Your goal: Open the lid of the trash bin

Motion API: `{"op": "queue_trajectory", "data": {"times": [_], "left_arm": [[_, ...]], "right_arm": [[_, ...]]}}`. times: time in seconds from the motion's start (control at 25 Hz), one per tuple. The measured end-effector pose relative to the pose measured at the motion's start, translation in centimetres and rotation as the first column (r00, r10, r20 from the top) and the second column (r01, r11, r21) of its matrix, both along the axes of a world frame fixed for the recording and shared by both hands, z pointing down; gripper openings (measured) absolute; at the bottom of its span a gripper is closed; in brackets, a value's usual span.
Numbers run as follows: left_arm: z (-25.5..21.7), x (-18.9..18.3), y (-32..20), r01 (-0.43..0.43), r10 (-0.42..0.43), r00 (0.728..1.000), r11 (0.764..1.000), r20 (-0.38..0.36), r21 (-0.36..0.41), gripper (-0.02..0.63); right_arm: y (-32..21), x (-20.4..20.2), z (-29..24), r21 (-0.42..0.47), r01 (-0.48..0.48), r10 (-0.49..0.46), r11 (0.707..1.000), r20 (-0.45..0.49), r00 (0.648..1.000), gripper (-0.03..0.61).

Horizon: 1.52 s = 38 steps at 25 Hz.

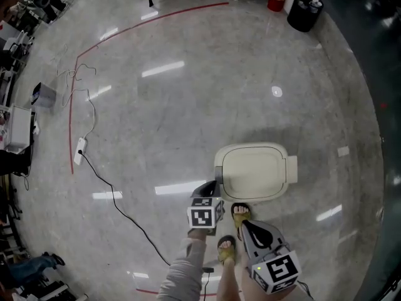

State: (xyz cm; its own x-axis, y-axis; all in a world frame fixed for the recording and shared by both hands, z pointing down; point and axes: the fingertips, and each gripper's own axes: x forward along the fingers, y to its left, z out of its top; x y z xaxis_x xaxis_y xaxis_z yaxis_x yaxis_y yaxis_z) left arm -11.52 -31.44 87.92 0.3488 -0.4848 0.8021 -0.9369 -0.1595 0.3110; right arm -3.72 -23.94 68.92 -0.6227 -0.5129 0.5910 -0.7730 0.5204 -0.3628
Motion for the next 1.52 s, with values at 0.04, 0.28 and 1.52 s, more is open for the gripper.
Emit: {"op": "queue_trajectory", "data": {"times": [0.04, 0.28, 1.52], "left_arm": [[0.5, 0.0, 0.0, -0.003, 0.003, 1.000, 1.000, 0.007, -0.009, 0.003], [1.8, -0.2, -0.2, -0.006, 0.007, 1.000, 0.999, 0.017, -0.031, 0.003], [-4.2, 0.6, 2.0, -0.082, 0.083, 0.996, 0.994, 0.017, -0.069, 0.004]], "right_arm": [[0.0, 0.0, 0.2, -0.001, -0.001, 0.001, 1.000, 0.000, 1.000, 0.005], [-0.1, 0.3, 0.9, -0.010, -0.007, 0.007, 1.000, -0.002, 1.000, 0.005], [0.3, 0.1, -4.1, 0.037, -0.005, 0.006, 0.999, -0.024, 1.000, 0.005]]}}
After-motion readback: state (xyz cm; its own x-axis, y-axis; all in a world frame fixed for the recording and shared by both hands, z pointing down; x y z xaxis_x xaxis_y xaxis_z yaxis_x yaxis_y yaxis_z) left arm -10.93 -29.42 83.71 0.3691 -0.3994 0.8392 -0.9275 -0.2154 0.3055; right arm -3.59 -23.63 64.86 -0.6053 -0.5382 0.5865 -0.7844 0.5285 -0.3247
